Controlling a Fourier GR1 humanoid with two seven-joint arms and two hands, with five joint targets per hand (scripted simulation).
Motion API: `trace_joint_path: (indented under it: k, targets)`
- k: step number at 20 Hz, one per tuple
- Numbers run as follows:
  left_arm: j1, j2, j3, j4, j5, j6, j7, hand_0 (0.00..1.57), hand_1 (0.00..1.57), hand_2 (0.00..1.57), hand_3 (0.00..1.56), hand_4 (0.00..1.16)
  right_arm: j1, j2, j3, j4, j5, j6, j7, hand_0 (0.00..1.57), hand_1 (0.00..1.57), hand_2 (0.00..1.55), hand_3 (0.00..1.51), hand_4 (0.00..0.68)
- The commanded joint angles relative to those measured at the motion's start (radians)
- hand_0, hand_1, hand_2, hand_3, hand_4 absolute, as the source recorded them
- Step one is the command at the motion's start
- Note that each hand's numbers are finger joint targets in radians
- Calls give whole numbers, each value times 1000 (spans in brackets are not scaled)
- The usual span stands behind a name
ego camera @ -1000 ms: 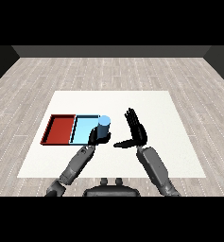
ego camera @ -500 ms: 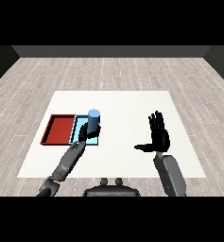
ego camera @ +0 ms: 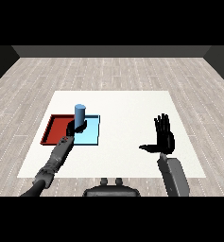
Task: Pick the blue can and put it in the blue box
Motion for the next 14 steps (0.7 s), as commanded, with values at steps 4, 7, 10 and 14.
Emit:
trace_joint_path:
  k: [4,7,10,14]
  targets:
    - [-131,44,22,296,-62,2,82,1571,1571,1548,1401,991,-94,32,-18,119,9,-18,19,0,0,0,0,0]
    - [-170,22,13,373,-83,8,137,1548,1548,1484,1382,971,-37,40,-45,217,-5,51,-85,0,0,0,0,0]
    - [-228,5,0,449,-120,26,183,1571,1571,1467,1188,938,-94,47,-43,214,2,26,-35,0,0,0,0,0]
    - [-185,-51,-22,505,-146,-5,160,1482,1482,1409,881,869,-123,26,-75,215,-27,33,4,0,0,0,0,0]
